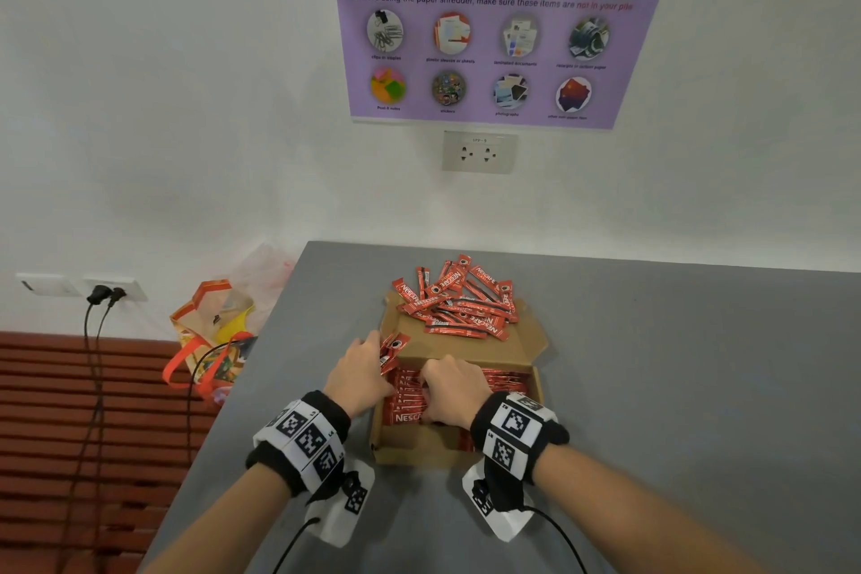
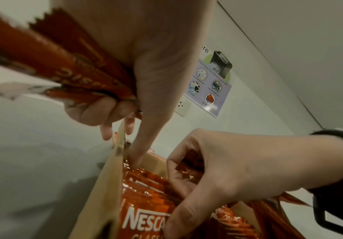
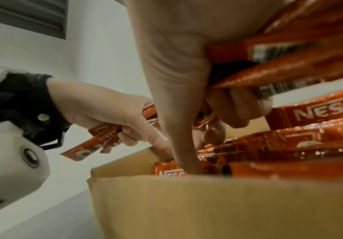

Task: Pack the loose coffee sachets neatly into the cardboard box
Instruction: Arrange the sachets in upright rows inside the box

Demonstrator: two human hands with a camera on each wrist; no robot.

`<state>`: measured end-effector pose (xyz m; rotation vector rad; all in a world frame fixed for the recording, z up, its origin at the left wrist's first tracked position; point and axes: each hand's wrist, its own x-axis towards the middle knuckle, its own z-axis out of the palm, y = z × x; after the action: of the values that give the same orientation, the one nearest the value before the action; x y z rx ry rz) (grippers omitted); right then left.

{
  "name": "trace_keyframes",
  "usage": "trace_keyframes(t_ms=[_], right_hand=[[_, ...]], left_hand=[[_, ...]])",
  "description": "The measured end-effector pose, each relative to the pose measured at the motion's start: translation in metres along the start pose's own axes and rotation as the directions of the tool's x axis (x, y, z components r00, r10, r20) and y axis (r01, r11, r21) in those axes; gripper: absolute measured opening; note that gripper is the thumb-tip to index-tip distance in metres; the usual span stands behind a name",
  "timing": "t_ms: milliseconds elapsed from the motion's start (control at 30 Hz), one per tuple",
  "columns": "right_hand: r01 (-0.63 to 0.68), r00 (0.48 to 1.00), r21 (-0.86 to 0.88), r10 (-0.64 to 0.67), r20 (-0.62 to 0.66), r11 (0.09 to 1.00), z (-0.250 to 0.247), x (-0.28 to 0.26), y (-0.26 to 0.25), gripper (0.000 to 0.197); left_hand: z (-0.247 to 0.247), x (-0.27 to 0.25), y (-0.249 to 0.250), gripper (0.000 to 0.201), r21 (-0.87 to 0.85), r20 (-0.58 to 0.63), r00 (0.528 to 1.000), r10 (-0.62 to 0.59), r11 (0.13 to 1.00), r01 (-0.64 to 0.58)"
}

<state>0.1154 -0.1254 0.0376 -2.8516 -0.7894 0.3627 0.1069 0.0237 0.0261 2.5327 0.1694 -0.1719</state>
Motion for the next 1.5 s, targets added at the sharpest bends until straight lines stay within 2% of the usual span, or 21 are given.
trace_keyframes(t_ms=[167,300,433,533,600,667,767,833,900,967,1067,1133,1267,1400,1500], right_hand=[[0.013,1.0,-0.014,-0.013,0.016,1.0,-0.001,0.001,-0.001,0.025],[0.006,1.0,0.037,-0.007,0.03,0.999,-0.006,0.002,0.0,0.029],[-0.027,0.999,0.286,0.035,-0.023,0.958,-0.034,0.0,0.009,0.025],[-0.012,0.984,0.462,0.093,-0.153,0.887,-0.064,-0.002,0.02,0.031],[0.032,0.943,0.55,0.158,-0.294,0.834,-0.078,-0.002,0.025,0.037],[0.084,0.88,0.62,0.234,-0.414,0.78,-0.085,0.001,0.028,0.038],[0.151,0.796,0.688,0.325,-0.51,0.71,-0.084,0.004,0.022,0.04],[0.2,0.754,0.709,0.356,-0.552,0.677,-0.08,0.005,0.017,0.041],[0.239,0.726,0.731,0.382,-0.571,0.639,-0.076,0.006,0.015,0.042],[0.295,0.728,0.774,0.393,-0.561,0.56,-0.073,0.005,0.015,0.042],[0.354,0.767,0.82,0.362,-0.53,0.45,-0.07,-0.001,0.014,0.04],[0.373,0.788,0.825,0.325,-0.524,0.425,-0.068,-0.007,0.013,0.035],[0.381,0.825,0.855,0.287,-0.486,0.352,-0.069,-0.015,0.02,0.03],[0.375,0.825,0.83,0.259,-0.502,0.414,-0.061,-0.02,0.02,0.028],[0.387,0.831,0.805,0.207,-0.516,0.45,-0.054,-0.026,0.017,0.025]], left_hand=[[0.001,0.004,-0.003,0.048,0.004,0.007,1.0,0.008,1.0,-0.008],[0.0,0.003,-0.001,0.039,-0.013,-0.062,0.997,0.039,0.999,-0.04],[-0.01,-0.001,0.005,0.022,-0.051,-0.162,0.984,0.076,0.995,-0.086],[-0.015,-0.01,0.021,0.009,-0.173,-0.173,0.969,0.179,0.963,-0.209],[-0.015,-0.016,0.034,0.009,-0.228,-0.093,0.966,0.241,0.939,-0.257],[-0.013,-0.02,0.046,0.02,-0.297,0.058,0.951,0.302,0.915,-0.273],[-0.01,-0.029,0.065,0.029,-0.51,0.194,0.86,0.472,0.798,-0.323],[-0.009,-0.032,0.073,0.027,-0.617,0.228,0.841,0.491,0.741,-0.265],[-0.01,-0.036,0.076,0.02,-0.683,0.273,0.855,0.441,0.715,-0.151],[-0.008,-0.037,0.073,0.019,-0.717,0.29,0.875,0.389,0.693,-0.07],[-0.007,-0.037,0.068,0.028,-0.733,0.268,0.884,0.383,0.676,-0.071],[-0.008,-0.038,0.067,0.029,-0.758,0.287,0.874,0.391,0.651,-0.042],[-0.007,-0.037,0.068,0.03,-0.755,0.3,0.879,0.37,0.655,-0.018],[-0.009,-0.036,0.074,0.03,-0.79,0.299,0.885,0.358,0.613,0.019],[-0.01,-0.031,0.074,0.033,-0.73,0.235,0.915,0.328,0.681,-0.057]])
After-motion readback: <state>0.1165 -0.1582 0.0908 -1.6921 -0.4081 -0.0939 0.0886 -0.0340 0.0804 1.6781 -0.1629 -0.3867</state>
